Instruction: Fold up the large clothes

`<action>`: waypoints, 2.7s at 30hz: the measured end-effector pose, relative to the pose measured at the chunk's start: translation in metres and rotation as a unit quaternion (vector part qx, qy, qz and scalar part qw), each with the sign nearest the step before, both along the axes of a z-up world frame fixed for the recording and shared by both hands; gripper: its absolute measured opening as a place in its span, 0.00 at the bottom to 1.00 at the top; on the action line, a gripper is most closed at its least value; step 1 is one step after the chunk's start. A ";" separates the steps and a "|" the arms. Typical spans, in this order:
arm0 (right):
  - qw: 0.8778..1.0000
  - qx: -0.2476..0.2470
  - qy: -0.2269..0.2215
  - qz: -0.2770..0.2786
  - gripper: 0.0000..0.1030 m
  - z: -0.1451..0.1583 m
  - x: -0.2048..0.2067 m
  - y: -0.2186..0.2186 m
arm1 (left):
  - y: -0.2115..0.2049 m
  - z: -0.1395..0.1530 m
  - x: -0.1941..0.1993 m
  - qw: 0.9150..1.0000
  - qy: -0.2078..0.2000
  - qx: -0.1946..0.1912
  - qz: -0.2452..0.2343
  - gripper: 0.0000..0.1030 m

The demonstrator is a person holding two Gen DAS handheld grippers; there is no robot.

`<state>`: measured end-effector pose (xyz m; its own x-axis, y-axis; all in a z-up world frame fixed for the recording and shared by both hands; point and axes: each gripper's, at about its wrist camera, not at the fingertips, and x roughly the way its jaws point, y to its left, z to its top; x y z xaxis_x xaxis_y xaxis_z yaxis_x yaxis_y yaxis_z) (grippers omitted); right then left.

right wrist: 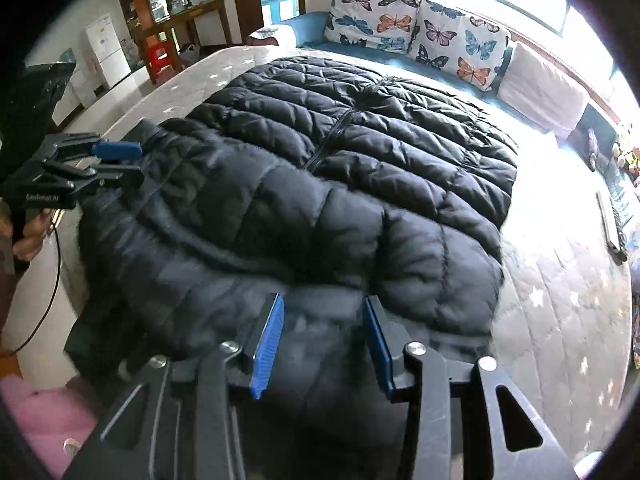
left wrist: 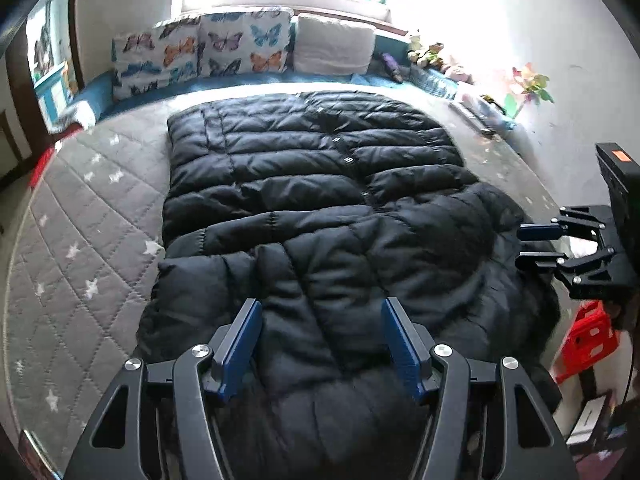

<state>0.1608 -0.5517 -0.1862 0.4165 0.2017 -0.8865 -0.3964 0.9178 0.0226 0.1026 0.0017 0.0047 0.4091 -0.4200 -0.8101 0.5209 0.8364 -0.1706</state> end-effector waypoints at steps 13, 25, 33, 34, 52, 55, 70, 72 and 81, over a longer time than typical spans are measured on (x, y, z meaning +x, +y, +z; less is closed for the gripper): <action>0.999 -0.036 -0.016 0.016 0.45 -0.020 -0.017 0.004 | 0.000 -0.013 -0.026 0.999 0.011 0.029 -0.007 0.66; 0.977 -0.126 -0.047 0.163 0.52 -0.025 -0.115 0.018 | 0.029 -0.002 -0.107 0.997 0.069 -0.009 -0.043 0.69; 0.938 -0.175 -0.131 0.269 0.60 -0.058 -0.156 0.056 | 0.077 -0.024 -0.108 0.995 0.096 -0.008 0.017 0.69; 0.931 -0.183 -0.145 0.280 0.60 -0.060 -0.159 0.061 | 0.083 -0.026 -0.109 0.996 0.092 0.001 0.019 0.69; 0.977 0.011 -0.103 0.185 0.25 -0.014 -0.108 0.048 | 0.092 -0.042 -0.164 0.991 -0.064 0.113 -0.030 0.73; 0.981 0.052 -0.101 0.156 0.24 0.005 -0.097 0.041 | 0.077 -0.044 -0.178 0.979 -0.117 0.152 -0.062 0.73; 0.980 0.119 -0.130 0.091 0.22 0.048 -0.059 0.024 | 0.045 -0.044 -0.175 0.921 -0.296 0.244 -0.061 0.85; 0.980 0.119 -0.131 0.088 0.22 0.049 -0.057 0.023 | 0.041 -0.049 -0.173 0.913 -0.308 0.255 -0.079 0.86; 0.980 0.112 -0.142 0.083 0.20 0.045 -0.070 0.024 | 0.036 -0.060 -0.162 0.913 -0.304 0.249 -0.107 0.49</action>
<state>0.0913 -0.5273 -0.1412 0.5856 0.4637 -0.6649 -0.5595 0.8248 0.0824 -0.0594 0.0374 -0.0558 0.7990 -0.1843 -0.5723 0.5528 0.5996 0.5787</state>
